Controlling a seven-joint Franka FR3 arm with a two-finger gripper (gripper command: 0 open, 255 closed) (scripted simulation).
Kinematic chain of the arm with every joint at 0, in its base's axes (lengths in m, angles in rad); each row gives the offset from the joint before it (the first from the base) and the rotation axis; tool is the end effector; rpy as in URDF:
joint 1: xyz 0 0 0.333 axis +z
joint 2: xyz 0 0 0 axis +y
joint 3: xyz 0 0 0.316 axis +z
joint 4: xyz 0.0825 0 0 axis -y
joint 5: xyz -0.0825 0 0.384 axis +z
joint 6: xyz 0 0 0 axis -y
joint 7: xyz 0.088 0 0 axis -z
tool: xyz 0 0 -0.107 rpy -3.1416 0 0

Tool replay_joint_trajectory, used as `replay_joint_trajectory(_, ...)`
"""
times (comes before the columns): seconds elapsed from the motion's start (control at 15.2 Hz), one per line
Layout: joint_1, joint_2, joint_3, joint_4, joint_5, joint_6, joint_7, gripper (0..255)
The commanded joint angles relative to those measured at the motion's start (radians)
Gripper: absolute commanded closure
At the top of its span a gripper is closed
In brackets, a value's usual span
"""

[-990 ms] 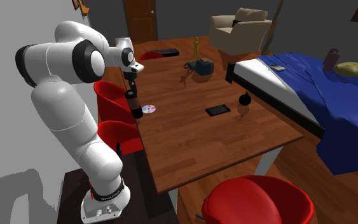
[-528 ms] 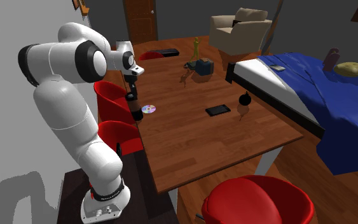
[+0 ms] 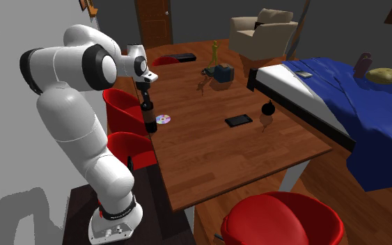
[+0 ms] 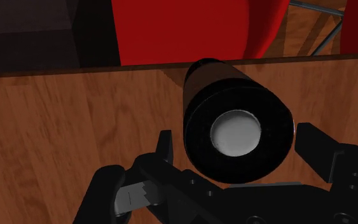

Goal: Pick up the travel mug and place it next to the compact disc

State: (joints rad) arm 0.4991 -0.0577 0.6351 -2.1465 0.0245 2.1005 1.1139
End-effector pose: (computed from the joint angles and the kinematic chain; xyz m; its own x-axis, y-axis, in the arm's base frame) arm 0.2202 0.4809 0.4228 0.9999 0.0072 0.0121 0.0071 -1.0000 0.0051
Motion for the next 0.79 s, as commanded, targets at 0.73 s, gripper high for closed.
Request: replay_joint_trajectory(0.73, -0.002, -0.048, -0.010, 0.087, 0.028, -0.126, -0.022, 0)
